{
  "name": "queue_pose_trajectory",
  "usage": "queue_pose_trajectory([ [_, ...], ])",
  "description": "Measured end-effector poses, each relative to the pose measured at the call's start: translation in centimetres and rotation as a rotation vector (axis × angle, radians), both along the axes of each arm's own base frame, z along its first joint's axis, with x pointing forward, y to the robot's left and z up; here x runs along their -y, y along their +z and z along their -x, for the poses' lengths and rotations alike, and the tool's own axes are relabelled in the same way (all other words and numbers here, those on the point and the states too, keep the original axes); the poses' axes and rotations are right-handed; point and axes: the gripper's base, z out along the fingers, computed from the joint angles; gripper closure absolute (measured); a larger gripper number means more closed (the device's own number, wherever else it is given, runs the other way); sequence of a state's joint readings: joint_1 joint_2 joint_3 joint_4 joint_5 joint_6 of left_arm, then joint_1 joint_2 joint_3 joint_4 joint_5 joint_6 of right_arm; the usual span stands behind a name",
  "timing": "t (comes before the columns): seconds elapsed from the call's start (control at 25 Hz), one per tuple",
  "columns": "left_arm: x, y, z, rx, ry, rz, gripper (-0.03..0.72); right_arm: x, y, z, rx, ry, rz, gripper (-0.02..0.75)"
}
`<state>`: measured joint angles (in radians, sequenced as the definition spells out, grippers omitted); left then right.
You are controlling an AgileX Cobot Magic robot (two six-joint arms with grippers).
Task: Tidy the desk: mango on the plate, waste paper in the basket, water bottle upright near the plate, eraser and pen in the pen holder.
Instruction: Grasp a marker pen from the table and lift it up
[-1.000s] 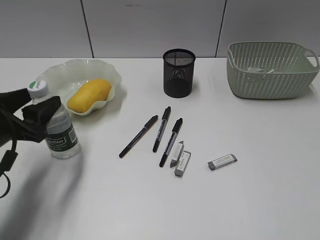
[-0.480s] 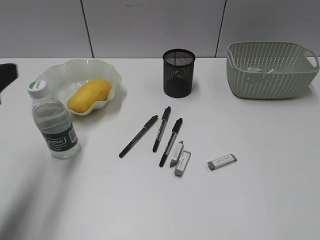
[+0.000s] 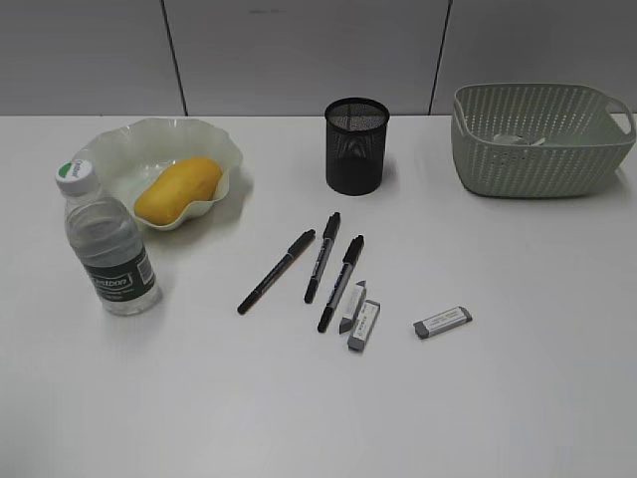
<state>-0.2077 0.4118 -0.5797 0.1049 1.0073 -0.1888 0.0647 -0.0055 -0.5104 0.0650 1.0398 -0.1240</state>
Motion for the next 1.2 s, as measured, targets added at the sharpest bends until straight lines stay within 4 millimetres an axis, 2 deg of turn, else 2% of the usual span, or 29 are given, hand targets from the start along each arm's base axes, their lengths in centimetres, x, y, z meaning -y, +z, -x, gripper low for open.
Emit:
queue_pose_trajectory([
  [0.12, -0.3, -0.7, 2.1, 0.040, -0.012, 0.021, 0.359, 0.0, 0.0, 0.0, -0.001, 0.000, 0.000, 0.439],
  [0.4, -0.9, -0.5, 5.4, 0.225, -0.033, 0.055, 0.399, -0.1, 0.2, -0.1, 0.006, 0.008, -0.002, 0.439],
  [0.52, -1.1, -0.5, 6.8, 0.309, -0.035, 0.071, 0.401, -0.4, 0.8, -2.0, -0.068, 0.040, 0.005, 0.439],
  [0.72, -1.1, -0.6, 7.0, 0.317, -0.040, 0.073, 0.402, -1.6, -0.1, -9.6, -0.376, 0.111, -0.003, 0.439],
  [1.0, -1.1, -0.6, 7.0, 0.317, -0.040, 0.073, 0.421, -4.9, -2.3, -22.1, -0.600, 0.229, -0.173, 0.439],
  [1.08, -1.1, -0.6, 7.0, 0.317, -0.040, 0.073, 0.421, -6.6, -3.1, -25.6, -0.651, 0.259, -0.179, 0.439],
  [1.2, -1.1, -0.6, 7.0, 0.317, -0.040, 0.073, 0.421, -10.9, -5.0, -30.1, -0.743, 0.258, -0.201, 0.439],
])
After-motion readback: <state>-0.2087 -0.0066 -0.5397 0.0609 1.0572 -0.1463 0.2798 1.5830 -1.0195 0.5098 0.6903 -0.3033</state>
